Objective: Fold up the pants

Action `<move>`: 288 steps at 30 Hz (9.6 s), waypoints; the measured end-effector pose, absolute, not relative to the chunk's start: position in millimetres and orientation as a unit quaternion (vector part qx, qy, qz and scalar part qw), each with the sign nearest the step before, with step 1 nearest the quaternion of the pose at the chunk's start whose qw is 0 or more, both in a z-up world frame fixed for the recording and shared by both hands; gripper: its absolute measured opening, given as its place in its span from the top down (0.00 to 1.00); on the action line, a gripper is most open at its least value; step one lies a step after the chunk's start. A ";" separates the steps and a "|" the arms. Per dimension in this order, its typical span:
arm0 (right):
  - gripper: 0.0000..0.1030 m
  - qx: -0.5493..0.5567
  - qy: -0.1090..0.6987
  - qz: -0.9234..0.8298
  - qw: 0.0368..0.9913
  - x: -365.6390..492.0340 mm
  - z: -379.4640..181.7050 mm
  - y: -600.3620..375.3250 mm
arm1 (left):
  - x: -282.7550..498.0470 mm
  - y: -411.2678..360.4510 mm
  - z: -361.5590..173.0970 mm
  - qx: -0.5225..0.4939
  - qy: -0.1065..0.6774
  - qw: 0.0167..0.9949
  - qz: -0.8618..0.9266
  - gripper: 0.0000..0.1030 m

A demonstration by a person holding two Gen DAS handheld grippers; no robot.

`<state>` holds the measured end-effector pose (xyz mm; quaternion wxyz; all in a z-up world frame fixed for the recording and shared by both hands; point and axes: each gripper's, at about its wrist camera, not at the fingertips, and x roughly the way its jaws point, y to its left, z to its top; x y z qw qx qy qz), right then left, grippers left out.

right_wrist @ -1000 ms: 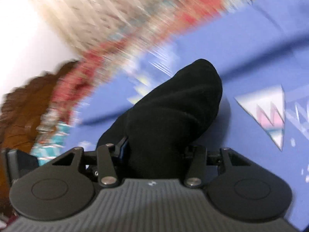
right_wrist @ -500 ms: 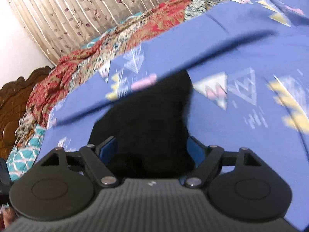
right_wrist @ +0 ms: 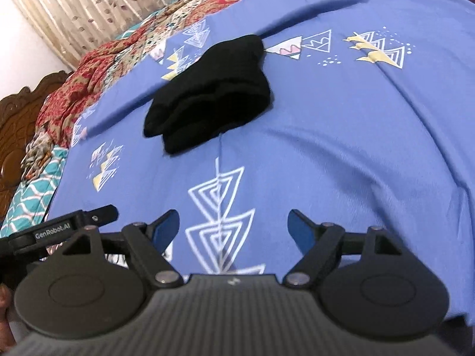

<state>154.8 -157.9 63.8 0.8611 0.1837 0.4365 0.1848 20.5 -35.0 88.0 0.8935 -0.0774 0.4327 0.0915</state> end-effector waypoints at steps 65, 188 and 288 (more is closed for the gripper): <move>0.09 0.155 0.457 0.201 0.852 129.8 54.3 -131.2 | -4.3 -63.5 77.4 -0.030 0.478 0.870 0.119 0.00; 0.00 0.106 0.449 0.136 0.877 125.2 59.0 -123.6 | -4.2 -56.5 76.6 -0.042 0.502 0.854 0.126 0.00; 0.00 0.126 0.462 0.145 0.866 133.0 50.1 -140.2 | 0.1 -67.2 56.6 -0.012 0.545 0.830 0.114 0.00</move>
